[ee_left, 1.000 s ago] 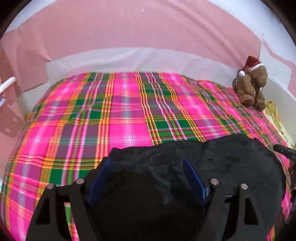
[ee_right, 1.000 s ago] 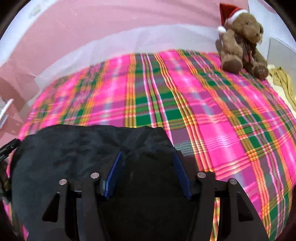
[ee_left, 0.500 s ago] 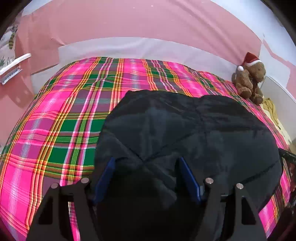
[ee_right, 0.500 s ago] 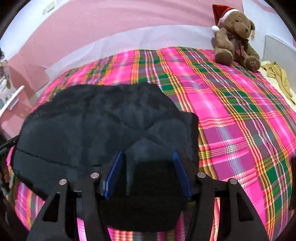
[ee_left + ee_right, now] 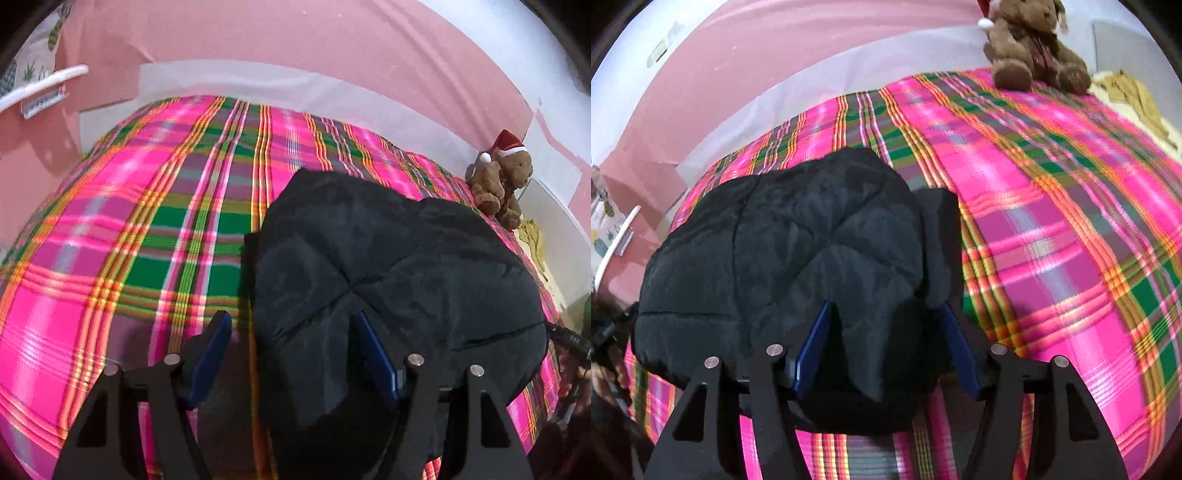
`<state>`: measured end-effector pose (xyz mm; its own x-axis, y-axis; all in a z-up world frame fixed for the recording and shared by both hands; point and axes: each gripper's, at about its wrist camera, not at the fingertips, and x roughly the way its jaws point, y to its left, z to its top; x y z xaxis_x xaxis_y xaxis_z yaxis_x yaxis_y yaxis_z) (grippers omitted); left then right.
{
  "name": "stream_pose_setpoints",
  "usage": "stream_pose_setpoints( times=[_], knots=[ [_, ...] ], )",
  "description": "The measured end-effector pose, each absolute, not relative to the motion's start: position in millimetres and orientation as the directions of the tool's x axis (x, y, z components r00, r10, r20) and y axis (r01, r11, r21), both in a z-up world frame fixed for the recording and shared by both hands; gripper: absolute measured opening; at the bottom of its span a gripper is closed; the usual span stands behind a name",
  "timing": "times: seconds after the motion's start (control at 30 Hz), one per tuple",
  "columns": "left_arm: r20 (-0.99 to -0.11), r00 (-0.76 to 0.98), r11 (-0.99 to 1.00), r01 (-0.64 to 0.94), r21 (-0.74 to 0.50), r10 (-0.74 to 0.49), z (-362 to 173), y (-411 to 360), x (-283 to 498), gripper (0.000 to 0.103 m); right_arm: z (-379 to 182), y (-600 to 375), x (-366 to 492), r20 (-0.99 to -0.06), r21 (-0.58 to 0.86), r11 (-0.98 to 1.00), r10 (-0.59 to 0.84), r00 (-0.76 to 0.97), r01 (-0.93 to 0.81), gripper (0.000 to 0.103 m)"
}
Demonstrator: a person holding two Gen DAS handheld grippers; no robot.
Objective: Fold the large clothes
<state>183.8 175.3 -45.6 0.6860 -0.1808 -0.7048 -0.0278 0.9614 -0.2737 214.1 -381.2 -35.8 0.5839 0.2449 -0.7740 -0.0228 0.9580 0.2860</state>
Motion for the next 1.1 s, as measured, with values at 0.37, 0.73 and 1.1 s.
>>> stream_pose_setpoints(
  times=[0.37,0.73,1.1],
  knots=[
    [-0.725,0.617,0.929,0.023,-0.370,-0.305,-63,181,232,0.077,-51,-396,247,-0.770,0.384,0.922,0.343,0.538,-0.038,0.069],
    [-0.701,0.649,0.931,0.033,-0.363,-0.297,-48,189,214,0.076,-60,-404,246,-0.759,0.455,0.890,0.402,0.512,-0.026,0.074],
    [-0.719,0.560,0.881,0.043,-0.471,-0.412,-80,204,254,0.080,-81,-415,268,-0.732,0.543,0.839,0.497,0.466,-0.041,0.079]
  ],
)
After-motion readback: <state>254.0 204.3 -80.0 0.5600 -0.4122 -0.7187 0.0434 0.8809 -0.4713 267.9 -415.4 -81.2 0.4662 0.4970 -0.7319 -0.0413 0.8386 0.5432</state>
